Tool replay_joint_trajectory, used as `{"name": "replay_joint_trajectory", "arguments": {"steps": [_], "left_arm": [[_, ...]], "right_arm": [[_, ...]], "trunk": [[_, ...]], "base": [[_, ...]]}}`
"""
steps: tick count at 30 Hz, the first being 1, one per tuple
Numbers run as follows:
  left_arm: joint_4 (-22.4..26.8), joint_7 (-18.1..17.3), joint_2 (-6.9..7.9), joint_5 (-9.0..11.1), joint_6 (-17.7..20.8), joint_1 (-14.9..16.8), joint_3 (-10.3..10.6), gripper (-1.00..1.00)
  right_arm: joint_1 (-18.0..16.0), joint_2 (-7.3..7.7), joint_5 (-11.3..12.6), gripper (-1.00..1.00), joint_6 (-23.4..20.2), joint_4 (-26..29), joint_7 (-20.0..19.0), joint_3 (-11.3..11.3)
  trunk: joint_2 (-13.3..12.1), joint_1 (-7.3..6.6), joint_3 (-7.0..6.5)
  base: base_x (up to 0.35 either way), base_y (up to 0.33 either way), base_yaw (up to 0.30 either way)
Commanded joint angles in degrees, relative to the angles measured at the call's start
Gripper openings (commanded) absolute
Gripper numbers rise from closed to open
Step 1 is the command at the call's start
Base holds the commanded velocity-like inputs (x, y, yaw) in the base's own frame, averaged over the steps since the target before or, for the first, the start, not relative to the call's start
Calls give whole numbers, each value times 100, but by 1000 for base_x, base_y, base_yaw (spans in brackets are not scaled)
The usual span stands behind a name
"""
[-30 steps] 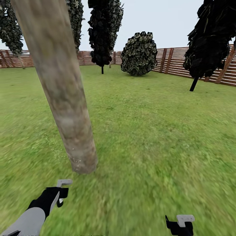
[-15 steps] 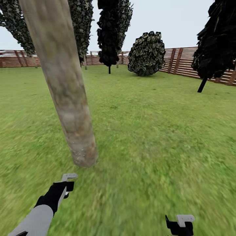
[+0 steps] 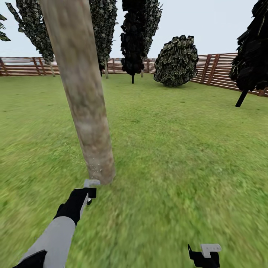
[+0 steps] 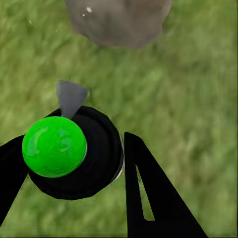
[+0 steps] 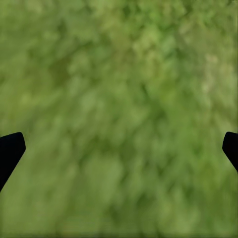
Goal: In the garden, pick up the pesticide atomizer on the floor and spray pesticide onto both trees until each tree trunk is fully covered.
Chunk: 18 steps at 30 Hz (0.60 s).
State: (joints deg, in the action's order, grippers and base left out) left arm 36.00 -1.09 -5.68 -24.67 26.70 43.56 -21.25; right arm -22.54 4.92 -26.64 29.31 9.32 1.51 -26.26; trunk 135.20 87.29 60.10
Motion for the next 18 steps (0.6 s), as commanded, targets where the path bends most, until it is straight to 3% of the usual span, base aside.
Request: {"name": "replay_joint_trajectory", "arguments": {"steps": [1,2,3,5,7,11,13,15,18], "left_arm": [[12,-21,24,-21,145,104,-19,-100],[22,-28,67,-24,195,172,-23,-100],[66,-40,281,-11,263,291,-40,-100],[83,-52,493,1,288,345,-50,-100],[98,-51,545,-5,295,356,-29,-100],[118,-43,251,-17,286,356,-4,-100],[304,-41,20,-21,289,364,3,-100],[481,-40,-16,-19,296,367,-4,-100],[652,-40,74,-18,300,333,-43,-100]], "right_arm": [[-5,0,-60,100,22,-4,16,-37],[-5,0,-62,100,22,-4,16,-37],[-5,0,-61,100,22,-8,16,-37],[-5,0,-61,100,22,-8,16,-37],[-5,0,-62,100,22,-9,16,-37],[-5,0,-67,100,22,-9,16,-37],[-5,7,-69,100,22,-9,16,-36],[-5,8,-69,100,22,-9,16,-37],[-5,6,-69,100,22,-9,16,-37]], "trunk": [[2,-1,6],[2,-1,6],[2,-1,6],[2,-1,6],[2,-1,6],[2,-1,6],[2,-1,6],[2,-1,6],[2,-1,6]], "base": [[0,0,0],[0,0,0],[0,0,0],[0,0,0],[0,0,0],[0,0,0],[0,-48,0],[0,-213,0],[-105,-198,0]]}}
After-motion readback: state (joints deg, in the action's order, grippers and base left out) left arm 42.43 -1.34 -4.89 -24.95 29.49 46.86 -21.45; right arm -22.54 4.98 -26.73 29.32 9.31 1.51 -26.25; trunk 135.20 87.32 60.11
